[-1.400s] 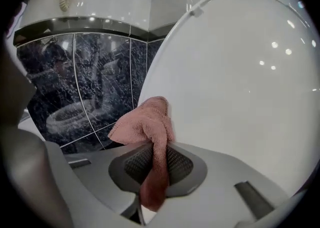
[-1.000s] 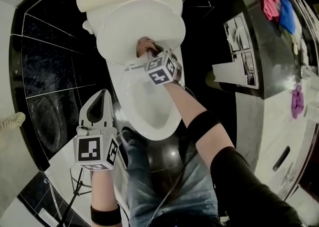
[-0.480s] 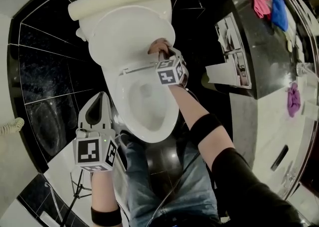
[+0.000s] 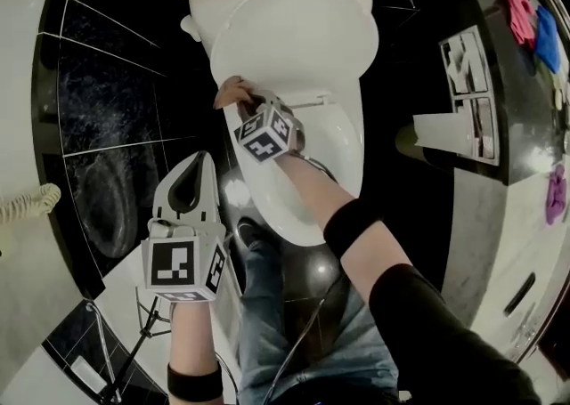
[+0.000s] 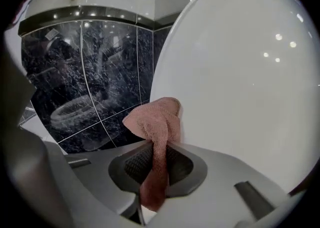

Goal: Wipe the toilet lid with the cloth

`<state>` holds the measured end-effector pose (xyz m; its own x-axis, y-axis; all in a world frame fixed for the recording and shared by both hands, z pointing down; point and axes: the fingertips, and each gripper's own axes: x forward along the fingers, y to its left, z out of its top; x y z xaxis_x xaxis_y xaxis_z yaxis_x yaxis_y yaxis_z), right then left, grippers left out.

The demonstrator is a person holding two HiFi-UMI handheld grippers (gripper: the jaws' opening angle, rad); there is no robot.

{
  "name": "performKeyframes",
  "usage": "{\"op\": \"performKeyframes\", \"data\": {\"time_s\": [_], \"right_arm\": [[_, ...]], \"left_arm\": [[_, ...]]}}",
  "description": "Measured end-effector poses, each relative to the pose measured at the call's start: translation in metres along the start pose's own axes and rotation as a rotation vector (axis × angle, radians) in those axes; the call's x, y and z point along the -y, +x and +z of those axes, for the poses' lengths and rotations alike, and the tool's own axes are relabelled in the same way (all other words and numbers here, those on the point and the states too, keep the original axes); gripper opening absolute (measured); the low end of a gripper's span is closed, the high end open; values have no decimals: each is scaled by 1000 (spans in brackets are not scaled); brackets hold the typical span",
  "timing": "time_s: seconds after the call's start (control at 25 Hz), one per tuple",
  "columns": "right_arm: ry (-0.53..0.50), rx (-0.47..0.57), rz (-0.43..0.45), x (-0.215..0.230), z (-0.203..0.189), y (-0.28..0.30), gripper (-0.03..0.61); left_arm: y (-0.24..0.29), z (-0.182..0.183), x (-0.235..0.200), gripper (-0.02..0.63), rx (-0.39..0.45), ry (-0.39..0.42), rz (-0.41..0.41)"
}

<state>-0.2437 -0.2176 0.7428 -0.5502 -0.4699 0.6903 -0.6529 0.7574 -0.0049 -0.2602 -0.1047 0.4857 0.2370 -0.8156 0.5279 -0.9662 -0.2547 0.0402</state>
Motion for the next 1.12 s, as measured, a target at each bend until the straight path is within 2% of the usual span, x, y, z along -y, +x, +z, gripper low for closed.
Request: {"op": "performKeyframes", "data": {"time_s": [0.16, 0.32, 0.56, 0.76, 0.88, 0.96, 1.12], "right_arm": [[32, -45, -51, 20, -19, 18, 72], [29, -83, -124, 60, -49, 4, 71], [129, -152, -270, 145, -103, -43, 71], [210, -207, -367, 199, -136, -78, 69], [234, -225, -374, 205, -147, -84, 71], [221, -208, -356, 195, -139, -84, 71], [54, -138, -182, 129, -93, -68, 71]], "left_arm": [[-4, -12, -24, 2, -6, -14, 34], [-1, -16, -29, 2, -4, -52, 55], [17, -14, 6, 2, -6, -62, 15], [28, -9, 39, 2, -9, -62, -17], [31, -7, 47, 2, -10, -65, -21], [31, -6, 48, 2, -9, -68, -20], [31, -5, 46, 2, -2, -73, -19]]}}
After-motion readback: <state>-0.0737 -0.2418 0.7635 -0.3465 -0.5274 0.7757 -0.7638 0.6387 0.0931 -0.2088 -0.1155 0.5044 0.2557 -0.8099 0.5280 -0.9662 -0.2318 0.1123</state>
